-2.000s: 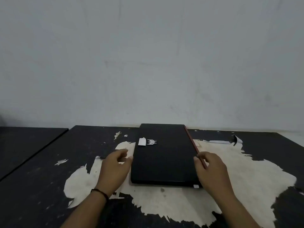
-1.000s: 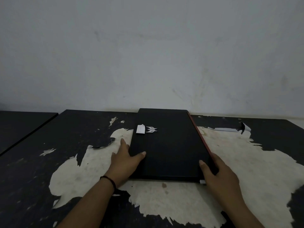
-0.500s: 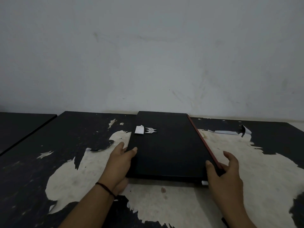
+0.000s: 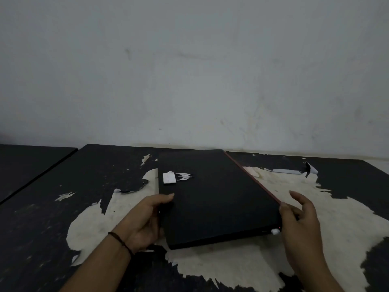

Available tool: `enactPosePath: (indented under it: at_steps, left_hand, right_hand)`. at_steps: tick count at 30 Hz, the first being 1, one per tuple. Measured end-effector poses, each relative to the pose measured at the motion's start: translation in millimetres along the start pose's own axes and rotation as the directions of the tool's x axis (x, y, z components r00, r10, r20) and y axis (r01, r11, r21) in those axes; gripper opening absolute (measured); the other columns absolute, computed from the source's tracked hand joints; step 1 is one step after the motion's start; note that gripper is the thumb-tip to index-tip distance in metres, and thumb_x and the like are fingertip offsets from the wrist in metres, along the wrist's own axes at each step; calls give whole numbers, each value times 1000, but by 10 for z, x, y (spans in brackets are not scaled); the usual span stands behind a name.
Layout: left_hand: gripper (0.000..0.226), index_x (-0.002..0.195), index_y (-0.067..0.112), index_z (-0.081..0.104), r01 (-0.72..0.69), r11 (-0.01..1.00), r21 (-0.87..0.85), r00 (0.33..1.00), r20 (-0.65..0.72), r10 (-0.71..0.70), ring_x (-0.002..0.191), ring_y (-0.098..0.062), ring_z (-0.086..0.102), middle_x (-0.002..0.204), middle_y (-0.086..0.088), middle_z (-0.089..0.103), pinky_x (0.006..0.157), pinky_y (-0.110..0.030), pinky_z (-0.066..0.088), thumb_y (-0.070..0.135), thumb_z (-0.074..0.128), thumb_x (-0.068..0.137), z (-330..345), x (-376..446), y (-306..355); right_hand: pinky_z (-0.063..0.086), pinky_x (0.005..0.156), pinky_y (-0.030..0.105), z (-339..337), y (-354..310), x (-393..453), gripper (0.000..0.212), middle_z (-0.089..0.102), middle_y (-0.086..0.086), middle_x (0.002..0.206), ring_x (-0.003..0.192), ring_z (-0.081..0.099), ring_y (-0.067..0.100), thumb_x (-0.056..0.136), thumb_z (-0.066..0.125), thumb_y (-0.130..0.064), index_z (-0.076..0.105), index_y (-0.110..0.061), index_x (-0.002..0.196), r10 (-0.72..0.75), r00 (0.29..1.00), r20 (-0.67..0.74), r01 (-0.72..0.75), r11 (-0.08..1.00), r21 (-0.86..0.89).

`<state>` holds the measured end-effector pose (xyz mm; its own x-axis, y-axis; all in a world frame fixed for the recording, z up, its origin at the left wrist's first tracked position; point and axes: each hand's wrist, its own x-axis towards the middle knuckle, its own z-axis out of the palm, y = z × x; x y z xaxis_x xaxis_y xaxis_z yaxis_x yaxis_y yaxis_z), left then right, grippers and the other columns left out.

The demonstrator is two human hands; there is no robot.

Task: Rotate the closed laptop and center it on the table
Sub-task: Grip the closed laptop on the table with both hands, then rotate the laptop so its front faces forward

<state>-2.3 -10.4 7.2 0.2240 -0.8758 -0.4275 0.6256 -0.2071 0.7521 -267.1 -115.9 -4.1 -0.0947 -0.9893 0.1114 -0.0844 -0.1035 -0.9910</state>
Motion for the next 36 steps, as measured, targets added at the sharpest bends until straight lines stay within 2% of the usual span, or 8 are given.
enactPosePath:
  at_steps: [4, 10, 16, 18, 23, 28, 32, 36]
  left_hand:
    - [53, 122, 2, 60, 29, 998, -54, 998, 64, -25, 123, -36, 53, 128, -20, 62, 106, -52, 40, 7, 64, 69, 1, -85, -58]
    - [35, 98, 3, 71, -66, 990, -121, 995, 62, 74, 90, -31, 67, 99, -15, 74, 63, -39, 61, 5, 66, 63, 45, -78, -178]
    - [29, 88, 4, 72, -100, 981, -167, 986, 117, 120, 67, -24, 73, 84, -12, 76, 58, -37, 62, 6, 67, 60, 154, -28, -313]
    - [28, 87, 4, 72, -102, 975, -195, 982, 136, 130, 66, -23, 73, 83, -12, 76, 53, -37, 61, 6, 68, 60, 205, -21, -352]
    - [35, 92, 5, 73, -80, 985, -156, 967, 227, 114, 71, -25, 73, 90, -14, 75, 58, -36, 59, 11, 74, 58, 228, -33, -400]
    - [70, 120, 1, 62, 127, 981, -144, 920, 386, -63, 97, -39, 67, 116, -22, 66, 79, -51, 54, 56, 59, 77, 76, 36, -231]
    - [59, 124, 1, 58, -79, 930, -359, 992, 68, 111, 104, -34, 65, 118, -19, 66, 78, -48, 57, 42, 63, 81, -44, 250, -40]
    - [22, 107, 8, 63, -213, 934, -289, 977, -62, 203, 89, -25, 66, 98, -12, 70, 68, -40, 61, 11, 57, 87, -158, 342, 29]
  right_hand:
    - [52, 59, 26, -54, -93, 61, 33, 64, -6, 101, 81, 60, 11, 91, 53, -29, 51, -32, 123, 103, 991, 81, -119, 967, 226]
    - [48, 73, 35, -118, -213, -42, 55, 58, 12, 110, 76, 58, 20, 88, 48, -48, 50, -5, 122, 344, 921, 181, -381, 709, 594]
    - [51, 66, 43, 62, -302, -563, 67, 69, 15, 77, 73, 63, 34, 57, 68, -59, 62, -9, 101, 403, 835, 375, -514, 815, 268]
    - [53, 73, 43, 161, -317, -685, 72, 74, 10, 92, 85, 68, 32, 48, 73, -58, 59, -20, 108, 331, 839, 432, -436, 884, 169]
    - [57, 59, 39, 189, -377, -683, 32, 73, 11, 103, 90, 69, 31, 81, 65, -11, 60, -9, 112, 266, 859, 438, -414, 864, 287]
    - [57, 50, 38, 75, -431, -584, 27, 76, 14, 95, 76, 73, 32, 83, 60, -6, 59, -8, 111, 241, 832, 499, -428, 852, 302]
    - [56, 47, 38, -59, -456, -464, 26, 76, 15, 85, 68, 73, 31, 80, 59, -6, 60, -6, 106, 222, 799, 559, -424, 867, 262]
    - [59, 53, 39, -143, -421, -304, 39, 75, 17, 94, 72, 73, 31, 68, 64, -14, 63, -5, 105, 229, 776, 588, -417, 886, 204]
